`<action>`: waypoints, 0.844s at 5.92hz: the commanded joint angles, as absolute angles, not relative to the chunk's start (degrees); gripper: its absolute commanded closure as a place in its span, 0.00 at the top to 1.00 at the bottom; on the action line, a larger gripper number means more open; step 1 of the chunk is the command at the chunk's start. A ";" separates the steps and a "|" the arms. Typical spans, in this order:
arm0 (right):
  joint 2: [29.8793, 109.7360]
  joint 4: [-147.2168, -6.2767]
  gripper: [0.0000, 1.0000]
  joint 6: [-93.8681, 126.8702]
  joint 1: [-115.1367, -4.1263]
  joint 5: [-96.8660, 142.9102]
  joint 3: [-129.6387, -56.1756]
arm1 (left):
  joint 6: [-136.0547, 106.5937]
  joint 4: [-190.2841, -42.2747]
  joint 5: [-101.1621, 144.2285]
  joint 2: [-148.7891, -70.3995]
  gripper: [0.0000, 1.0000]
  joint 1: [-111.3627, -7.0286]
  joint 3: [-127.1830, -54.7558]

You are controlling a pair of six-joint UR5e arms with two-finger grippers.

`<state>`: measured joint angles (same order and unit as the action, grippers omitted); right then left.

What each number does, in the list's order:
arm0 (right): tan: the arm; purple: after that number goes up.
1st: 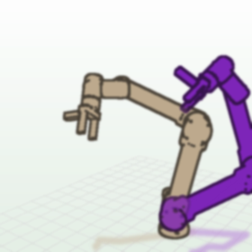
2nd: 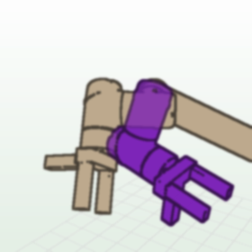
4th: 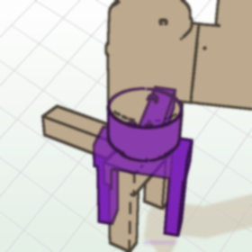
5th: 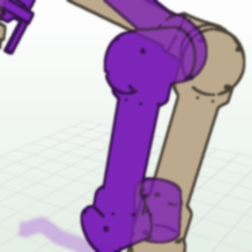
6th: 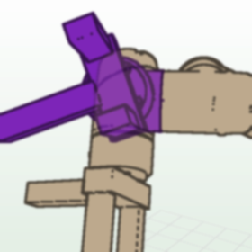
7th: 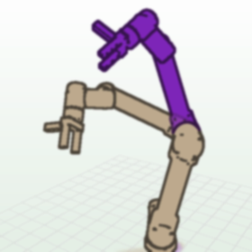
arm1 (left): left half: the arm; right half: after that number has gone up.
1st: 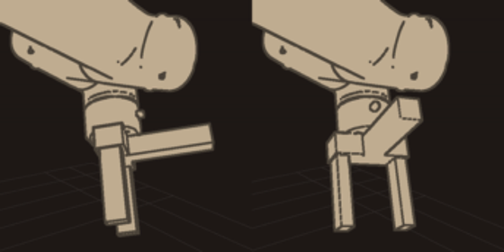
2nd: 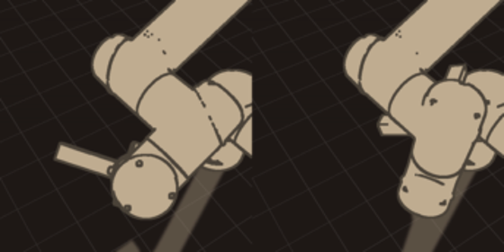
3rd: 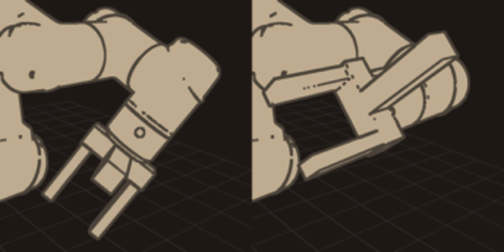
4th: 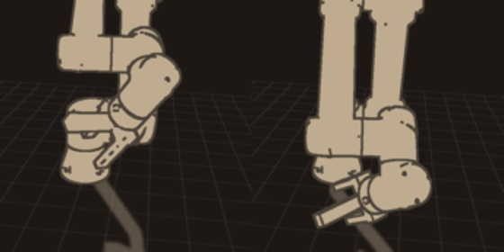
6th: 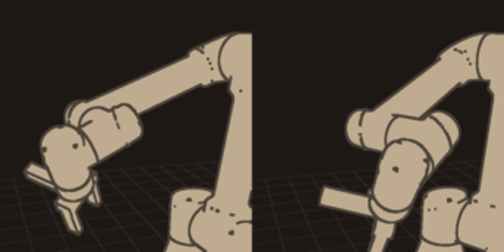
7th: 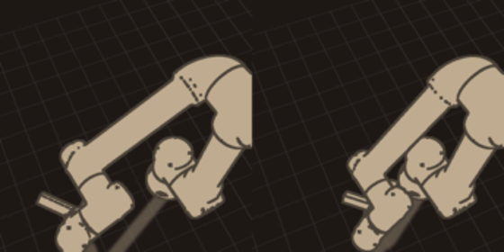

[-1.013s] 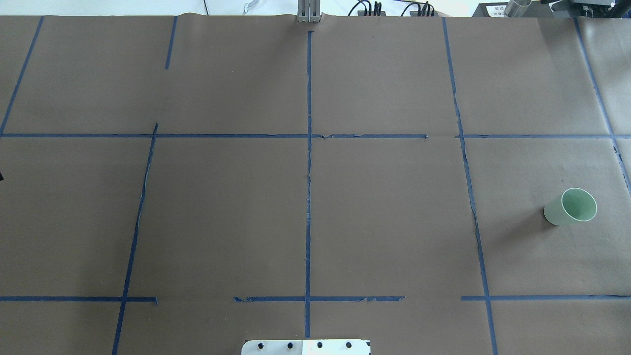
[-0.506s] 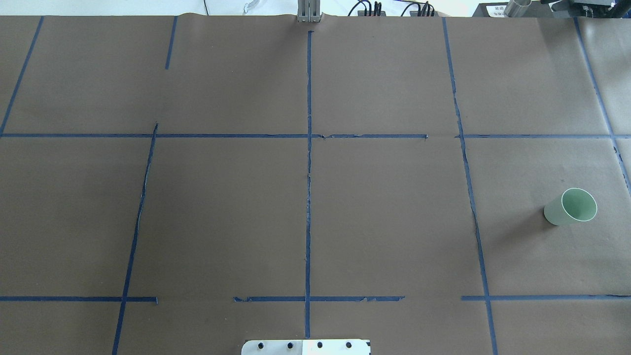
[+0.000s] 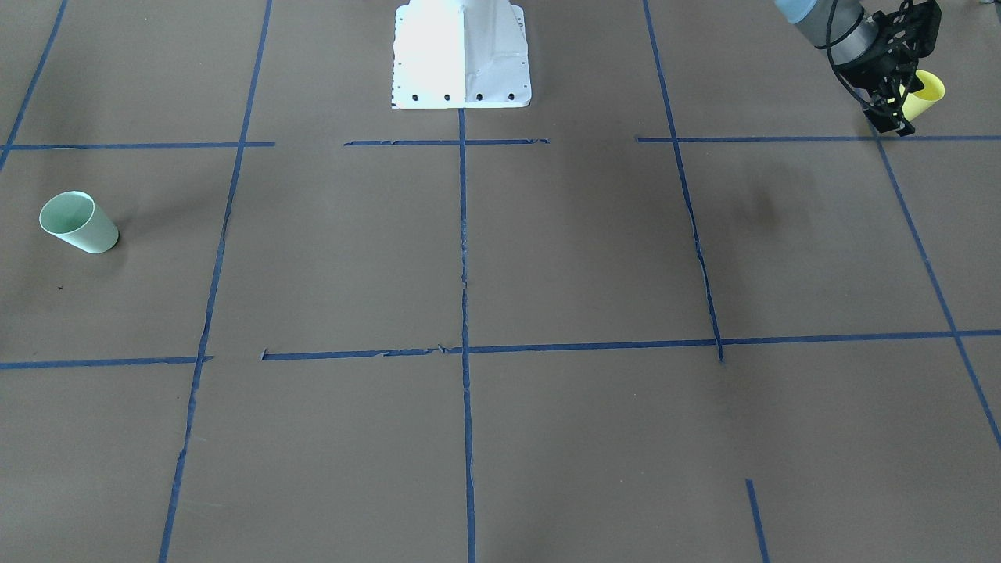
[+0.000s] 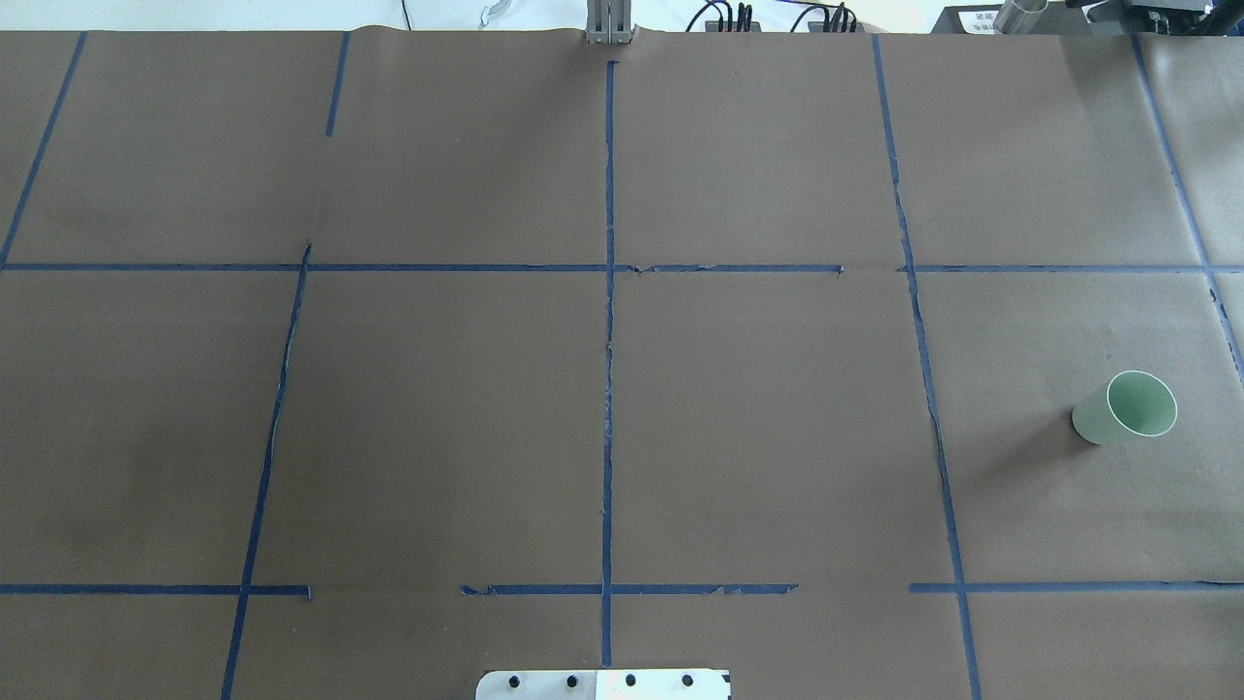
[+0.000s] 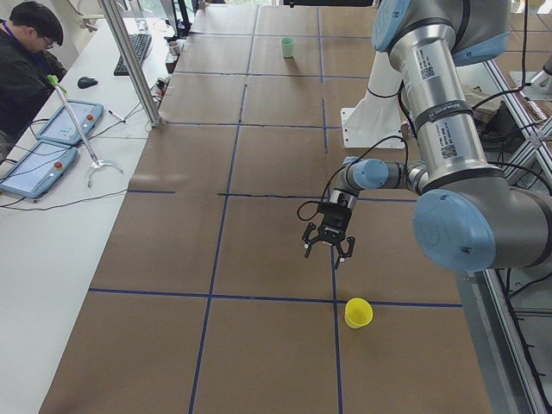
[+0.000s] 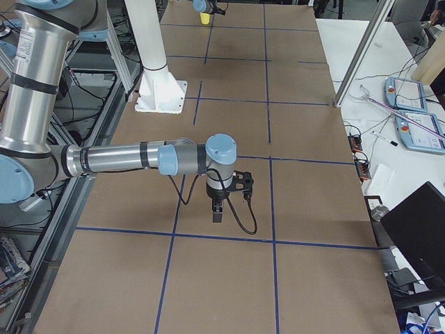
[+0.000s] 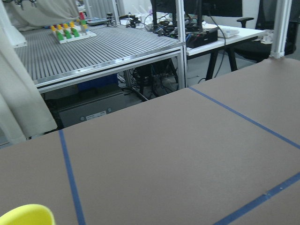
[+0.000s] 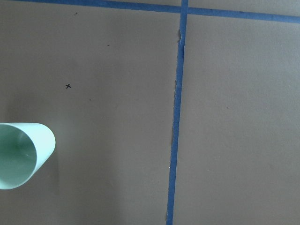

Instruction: Transfer and stack yellow cup on green cup

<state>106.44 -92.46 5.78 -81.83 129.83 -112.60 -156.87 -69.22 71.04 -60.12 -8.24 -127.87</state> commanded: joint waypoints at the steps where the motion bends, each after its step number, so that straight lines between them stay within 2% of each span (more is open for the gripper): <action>1: 106.44 -92.46 1.00 5.54 -81.83 129.73 -112.50 | -172.64 -64.69 77.05 -60.99 1.00 4.15 -125.27; 3: 106.44 -92.37 1.00 5.62 -81.83 129.73 -112.59 | -178.13 -65.12 78.31 -63.45 1.00 7.38 -118.07; 5: 106.35 -92.37 1.00 5.80 -81.74 129.73 -112.59 | -179.12 -65.57 78.31 -63.37 1.00 7.38 -113.84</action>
<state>106.41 -92.38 5.67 -81.79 129.73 -112.58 -178.42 -65.40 78.27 -63.34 7.29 -115.94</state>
